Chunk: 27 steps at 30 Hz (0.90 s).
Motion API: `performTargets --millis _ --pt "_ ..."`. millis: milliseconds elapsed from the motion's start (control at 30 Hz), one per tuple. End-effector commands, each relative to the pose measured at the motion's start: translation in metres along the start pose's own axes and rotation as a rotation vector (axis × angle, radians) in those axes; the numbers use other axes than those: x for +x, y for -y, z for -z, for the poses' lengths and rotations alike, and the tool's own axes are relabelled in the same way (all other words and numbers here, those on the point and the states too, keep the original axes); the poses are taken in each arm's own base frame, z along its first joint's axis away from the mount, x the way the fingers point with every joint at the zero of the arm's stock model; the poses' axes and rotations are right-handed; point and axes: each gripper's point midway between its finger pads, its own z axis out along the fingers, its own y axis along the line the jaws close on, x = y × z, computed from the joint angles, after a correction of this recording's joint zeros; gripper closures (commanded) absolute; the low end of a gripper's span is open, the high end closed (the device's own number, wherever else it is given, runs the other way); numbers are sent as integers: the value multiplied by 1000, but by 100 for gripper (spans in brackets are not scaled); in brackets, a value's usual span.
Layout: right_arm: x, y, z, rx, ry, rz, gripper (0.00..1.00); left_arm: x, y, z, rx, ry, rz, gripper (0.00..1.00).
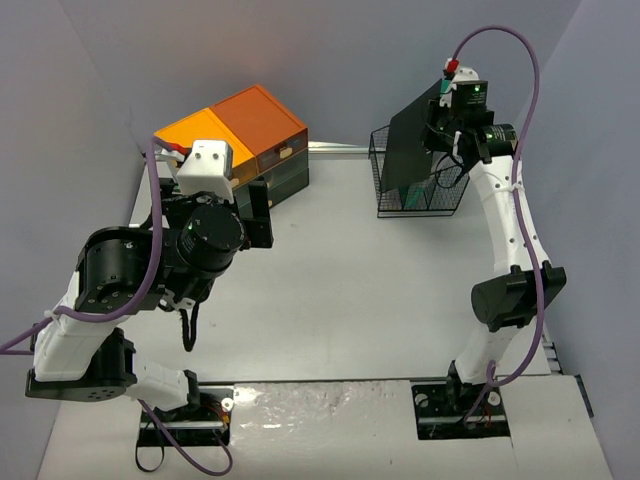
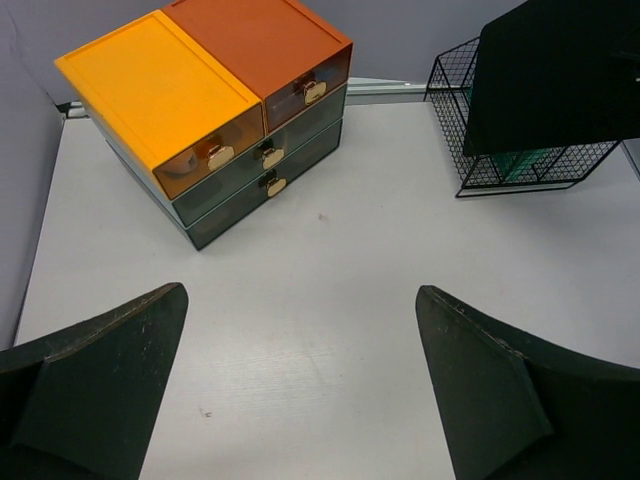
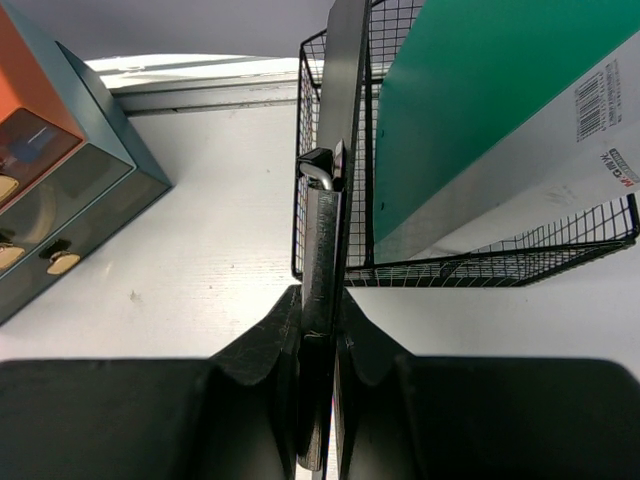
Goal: Organize the desk
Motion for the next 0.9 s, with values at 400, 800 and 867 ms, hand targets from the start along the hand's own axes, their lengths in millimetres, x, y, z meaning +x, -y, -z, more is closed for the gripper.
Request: performTargets --millis 400,800,867 --pt "40 5 -28 59 -127 86 100 5 -31 9 -31 -36 -107 3" --pt "30 0 -34 120 -88 94 93 5 -34 10 -30 -35 -100 3" --pt "30 -1 -35 122 -85 91 89 5 -34 9 -29 -37 -101 3"
